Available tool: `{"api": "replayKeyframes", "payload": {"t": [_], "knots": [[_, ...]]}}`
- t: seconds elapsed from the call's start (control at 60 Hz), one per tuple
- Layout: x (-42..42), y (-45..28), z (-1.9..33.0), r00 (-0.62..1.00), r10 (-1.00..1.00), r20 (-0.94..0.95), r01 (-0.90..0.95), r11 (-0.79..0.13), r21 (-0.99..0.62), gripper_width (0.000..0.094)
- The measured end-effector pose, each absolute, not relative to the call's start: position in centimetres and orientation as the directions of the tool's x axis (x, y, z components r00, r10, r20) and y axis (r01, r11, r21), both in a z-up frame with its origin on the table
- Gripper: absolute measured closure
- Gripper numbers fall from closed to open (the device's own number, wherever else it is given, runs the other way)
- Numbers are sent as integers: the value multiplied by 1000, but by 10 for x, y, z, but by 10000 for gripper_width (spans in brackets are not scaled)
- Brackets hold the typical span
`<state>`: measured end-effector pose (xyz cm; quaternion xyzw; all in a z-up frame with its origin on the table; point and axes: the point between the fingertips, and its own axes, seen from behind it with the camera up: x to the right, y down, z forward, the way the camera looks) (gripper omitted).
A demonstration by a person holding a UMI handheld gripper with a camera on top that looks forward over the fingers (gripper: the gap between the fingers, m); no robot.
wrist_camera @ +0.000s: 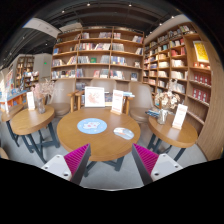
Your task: Arrange mouse
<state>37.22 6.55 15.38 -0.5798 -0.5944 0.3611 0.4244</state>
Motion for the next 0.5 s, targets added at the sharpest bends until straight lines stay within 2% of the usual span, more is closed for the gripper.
{"api": "replayKeyframes", "payload": {"t": [0.267,0.5], "knots": [[325,131,118,97,991,97,405,50,-913,81],[265,151,77,91,992,88,420,42,-907,82]]}}
